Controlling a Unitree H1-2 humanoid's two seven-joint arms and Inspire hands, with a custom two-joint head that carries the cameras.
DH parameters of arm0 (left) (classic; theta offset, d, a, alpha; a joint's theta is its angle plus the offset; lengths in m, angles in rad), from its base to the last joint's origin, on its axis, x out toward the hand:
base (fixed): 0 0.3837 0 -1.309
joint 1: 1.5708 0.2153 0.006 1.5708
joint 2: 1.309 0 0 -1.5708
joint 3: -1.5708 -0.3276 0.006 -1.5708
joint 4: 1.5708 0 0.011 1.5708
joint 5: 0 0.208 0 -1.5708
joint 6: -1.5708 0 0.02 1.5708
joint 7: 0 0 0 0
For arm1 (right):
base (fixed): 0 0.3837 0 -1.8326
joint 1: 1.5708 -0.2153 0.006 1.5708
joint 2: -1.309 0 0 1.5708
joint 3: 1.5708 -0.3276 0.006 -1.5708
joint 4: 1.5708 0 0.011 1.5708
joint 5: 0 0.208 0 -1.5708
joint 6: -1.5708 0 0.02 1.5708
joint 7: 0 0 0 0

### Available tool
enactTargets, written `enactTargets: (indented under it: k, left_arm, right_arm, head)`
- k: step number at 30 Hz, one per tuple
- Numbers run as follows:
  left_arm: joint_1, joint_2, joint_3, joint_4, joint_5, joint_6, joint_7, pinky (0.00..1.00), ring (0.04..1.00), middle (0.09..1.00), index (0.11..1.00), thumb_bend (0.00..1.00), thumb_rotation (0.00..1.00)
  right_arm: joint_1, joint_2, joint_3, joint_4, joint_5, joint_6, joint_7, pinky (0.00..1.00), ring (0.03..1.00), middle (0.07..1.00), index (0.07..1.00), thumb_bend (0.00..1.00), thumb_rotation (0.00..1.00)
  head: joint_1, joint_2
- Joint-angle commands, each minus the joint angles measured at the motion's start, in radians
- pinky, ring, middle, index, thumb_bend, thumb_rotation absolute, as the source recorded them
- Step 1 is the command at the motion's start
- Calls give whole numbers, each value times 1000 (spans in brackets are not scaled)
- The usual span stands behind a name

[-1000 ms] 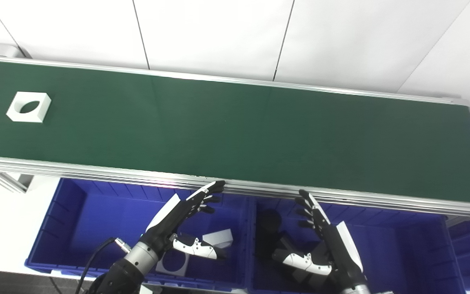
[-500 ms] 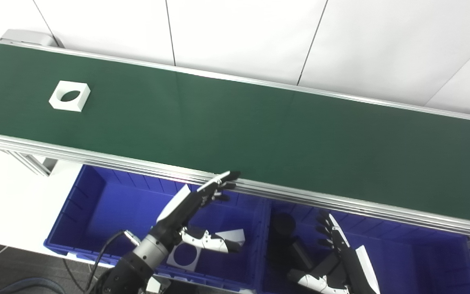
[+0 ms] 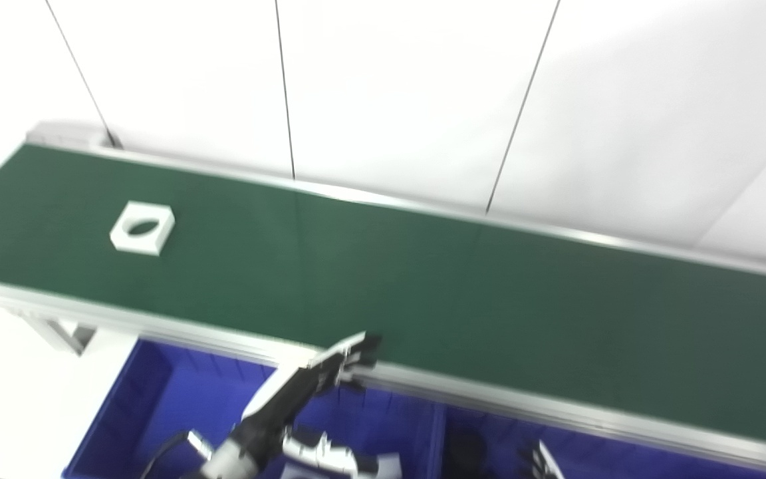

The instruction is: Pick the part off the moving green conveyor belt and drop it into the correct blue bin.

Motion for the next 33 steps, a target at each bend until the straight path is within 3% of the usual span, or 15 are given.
enactTargets:
  k: [1,10,15,21,29,33]
  left_arm:
    - [-26,17,8,4,-13,-55,-7,661,836,920,909,880,213]
    - [-115,81,36,51,-2,-129,-16,711,850,919,895,910,215]
    - [-173,111,58,73,0,-135,-24,671,836,924,884,917,218]
    - [-246,140,81,113,-4,-153,-29,729,845,913,878,886,176]
    - [-335,176,107,107,33,-110,-35,729,839,912,899,849,216]
    - [-368,184,115,100,49,-74,-41,794,881,918,916,845,212]
  right_arm:
    - [-5,6,-1,-17,1,-51,-17,792,876,911,961,874,294]
    - [-15,11,-1,7,-13,-54,-26,788,877,909,954,898,305]
    - [-21,9,-2,21,-9,-62,-30,770,868,908,957,894,300]
    - [-33,1,-6,39,-9,-75,-38,765,856,900,949,902,278]
    - [-44,-7,-11,76,9,-126,-44,743,845,895,947,897,282]
    - [-47,-10,-17,90,20,-141,-42,734,835,886,947,902,294]
  head:
    - [-5,-7]
    - [-20,-38]
    - [-9,-57]
    - [-12,-65]
    - [6,-77]
    - [17,-79]
